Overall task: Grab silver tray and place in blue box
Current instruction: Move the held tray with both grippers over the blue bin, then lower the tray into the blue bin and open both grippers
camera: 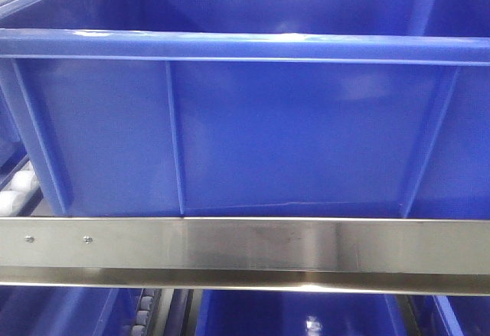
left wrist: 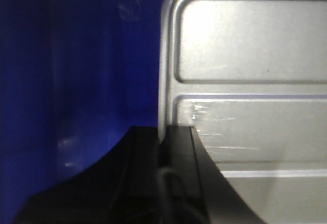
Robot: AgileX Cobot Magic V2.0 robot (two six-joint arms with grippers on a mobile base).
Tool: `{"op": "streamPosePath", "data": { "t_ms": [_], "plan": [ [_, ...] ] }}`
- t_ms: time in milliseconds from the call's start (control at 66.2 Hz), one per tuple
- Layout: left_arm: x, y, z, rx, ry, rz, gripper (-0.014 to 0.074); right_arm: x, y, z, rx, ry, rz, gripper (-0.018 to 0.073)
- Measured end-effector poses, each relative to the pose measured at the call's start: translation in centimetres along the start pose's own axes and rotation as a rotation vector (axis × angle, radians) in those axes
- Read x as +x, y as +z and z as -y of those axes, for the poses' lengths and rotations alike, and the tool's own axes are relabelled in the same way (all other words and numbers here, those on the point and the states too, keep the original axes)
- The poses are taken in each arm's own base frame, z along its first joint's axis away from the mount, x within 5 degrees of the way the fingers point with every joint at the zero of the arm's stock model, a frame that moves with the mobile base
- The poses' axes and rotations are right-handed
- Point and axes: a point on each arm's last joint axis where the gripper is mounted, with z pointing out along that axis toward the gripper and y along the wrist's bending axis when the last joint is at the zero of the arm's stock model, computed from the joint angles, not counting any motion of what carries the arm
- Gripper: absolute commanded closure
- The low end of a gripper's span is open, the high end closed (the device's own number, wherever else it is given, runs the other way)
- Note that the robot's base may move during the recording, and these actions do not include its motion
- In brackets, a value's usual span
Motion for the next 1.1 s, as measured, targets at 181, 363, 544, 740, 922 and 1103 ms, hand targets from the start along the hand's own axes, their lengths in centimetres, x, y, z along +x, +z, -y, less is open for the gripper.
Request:
{"op": "streamPosePath", "data": {
  "t_ms": [181,363,544,740,922,1103],
  "plan": [
    [-1.2,4.5,-0.9,-0.026,-0.020,-0.044,0.0701,-1.7,3.5,-0.2,0.034,-0.016,-0.050,0.0501],
    [-0.8,10.0,-1.5,-0.046,-0.036,-0.122,0.0701,-2.3,9.1,0.2,0.077,-0.014,-0.138,0.0501],
    [0.3,14.3,-1.7,-0.074,-0.042,-0.188,0.0701,-1.9,14.8,1.2,0.108,0.002,-0.237,0.0501],
    [1.5,17.6,-1.6,-0.091,-0.029,-0.228,0.0701,-1.1,19.0,2.0,0.129,0.015,-0.305,0.0501],
    [2.2,19.5,-1.8,-0.104,-0.030,-0.256,0.0700,-0.5,21.0,2.1,0.135,0.014,-0.341,0.0501],
    [2.3,20.2,-2.2,-0.099,-0.038,-0.267,0.0622,-0.4,21.7,2.2,0.134,0.013,-0.340,0.0498]
  ]
}}
